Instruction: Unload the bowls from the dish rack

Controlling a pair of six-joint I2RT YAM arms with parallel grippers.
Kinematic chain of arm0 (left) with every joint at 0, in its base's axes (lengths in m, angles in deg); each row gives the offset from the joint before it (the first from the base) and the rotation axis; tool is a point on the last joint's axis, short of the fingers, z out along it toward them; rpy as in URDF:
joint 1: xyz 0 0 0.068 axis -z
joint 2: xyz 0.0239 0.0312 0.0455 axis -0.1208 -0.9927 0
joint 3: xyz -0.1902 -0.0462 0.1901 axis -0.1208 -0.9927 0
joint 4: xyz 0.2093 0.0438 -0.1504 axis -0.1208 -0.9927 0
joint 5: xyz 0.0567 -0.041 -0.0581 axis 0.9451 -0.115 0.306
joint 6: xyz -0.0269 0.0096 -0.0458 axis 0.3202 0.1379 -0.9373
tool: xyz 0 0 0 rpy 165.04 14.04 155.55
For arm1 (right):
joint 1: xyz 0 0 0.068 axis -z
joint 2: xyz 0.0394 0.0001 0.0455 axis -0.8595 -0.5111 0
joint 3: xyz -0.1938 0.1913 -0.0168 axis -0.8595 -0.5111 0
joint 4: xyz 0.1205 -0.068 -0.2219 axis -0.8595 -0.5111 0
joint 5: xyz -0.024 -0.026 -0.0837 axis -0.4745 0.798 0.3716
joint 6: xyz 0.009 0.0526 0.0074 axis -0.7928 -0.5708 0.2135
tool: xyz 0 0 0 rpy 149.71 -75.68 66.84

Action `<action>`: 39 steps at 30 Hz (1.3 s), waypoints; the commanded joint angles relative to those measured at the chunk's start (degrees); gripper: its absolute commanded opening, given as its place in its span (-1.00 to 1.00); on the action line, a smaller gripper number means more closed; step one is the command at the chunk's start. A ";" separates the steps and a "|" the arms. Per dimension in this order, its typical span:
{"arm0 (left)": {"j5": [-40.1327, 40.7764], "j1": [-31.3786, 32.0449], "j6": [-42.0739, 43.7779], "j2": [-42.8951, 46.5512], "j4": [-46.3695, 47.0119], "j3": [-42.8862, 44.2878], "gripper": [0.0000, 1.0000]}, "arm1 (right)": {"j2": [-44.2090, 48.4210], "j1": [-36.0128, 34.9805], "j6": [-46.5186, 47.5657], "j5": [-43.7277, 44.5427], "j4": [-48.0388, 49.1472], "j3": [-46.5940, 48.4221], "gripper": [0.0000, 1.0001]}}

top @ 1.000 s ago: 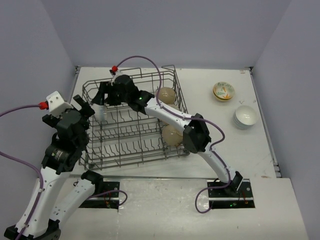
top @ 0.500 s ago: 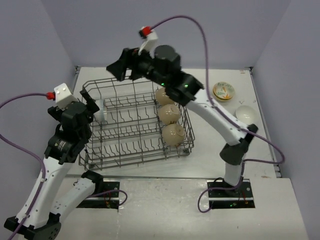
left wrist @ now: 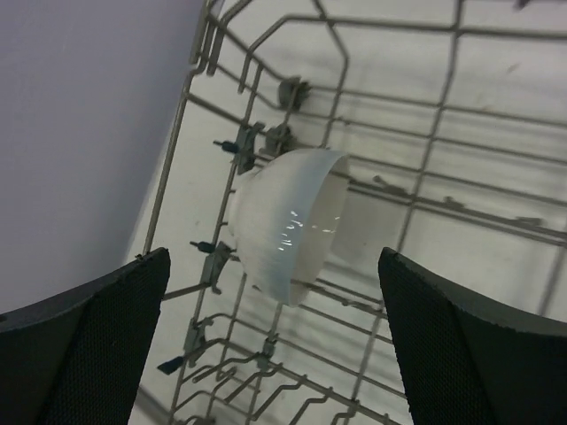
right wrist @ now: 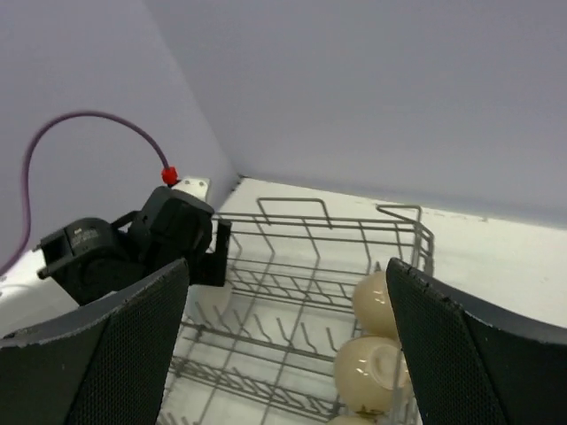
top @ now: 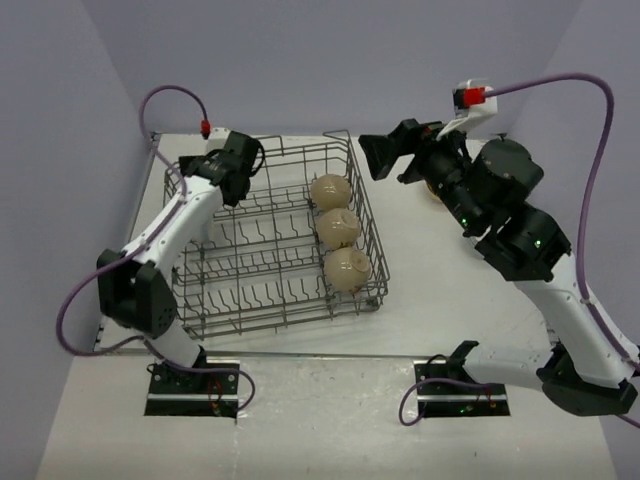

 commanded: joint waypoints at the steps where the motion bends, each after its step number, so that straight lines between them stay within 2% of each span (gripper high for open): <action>1: 13.08 0.21 -4.35 -7.80 -16.25 7.07 1.00 | 3.41 3.69 -0.65 1.54 -4.15 -10.77 0.85; 4: 19.18 0.21 -8.05 -16.15 -20.65 9.29 1.00 | 8.69 5.54 -1.61 -1.54 -1.51 -18.25 0.87; 7: 20.50 0.30 -10.07 -20.46 -24.26 11.14 1.00 | 10.63 6.51 -1.35 -3.22 -1.33 -21.53 0.87; 12: 22.18 0.30 -11.57 -20.22 -25.06 8.95 0.95 | 11.34 7.57 -0.56 -4.88 -0.80 -23.64 0.87; 24: 22.19 -0.06 -10.78 -23.73 -24.18 6.40 0.66 | 12.66 8.97 0.23 -7.35 1.22 -24.70 0.87; 27: 22.18 -0.06 -10.95 -24.35 -24.27 6.13 0.44 | 13.01 9.15 0.32 -7.61 1.57 -25.14 0.87; 29: 22.01 -0.06 -10.43 -24.44 -23.75 6.05 0.38 | 12.92 9.24 0.49 -7.61 1.57 -25.23 0.87; 30: 21.92 -0.06 -10.17 -24.61 -23.57 5.96 0.25 | 12.75 9.32 0.49 -7.70 1.66 -25.32 0.87; 35: 22.10 -0.06 -10.16 -25.05 -23.57 5.61 0.02 | 12.57 9.59 0.49 -8.40 2.01 -25.84 0.87; 36: 22.27 -0.06 -10.08 -25.05 -23.66 5.69 -0.11 | 12.57 9.68 0.49 -8.49 2.01 -25.84 0.87; 37: 22.45 0.03 -10.16 -25.05 -23.83 5.87 -0.16 | 12.66 9.68 0.49 -8.40 2.10 -25.84 0.87; 39: 23.24 0.03 -9.64 -24.70 -23.83 6.48 -0.45 | 12.75 9.76 0.49 -8.58 2.28 -26.11 0.87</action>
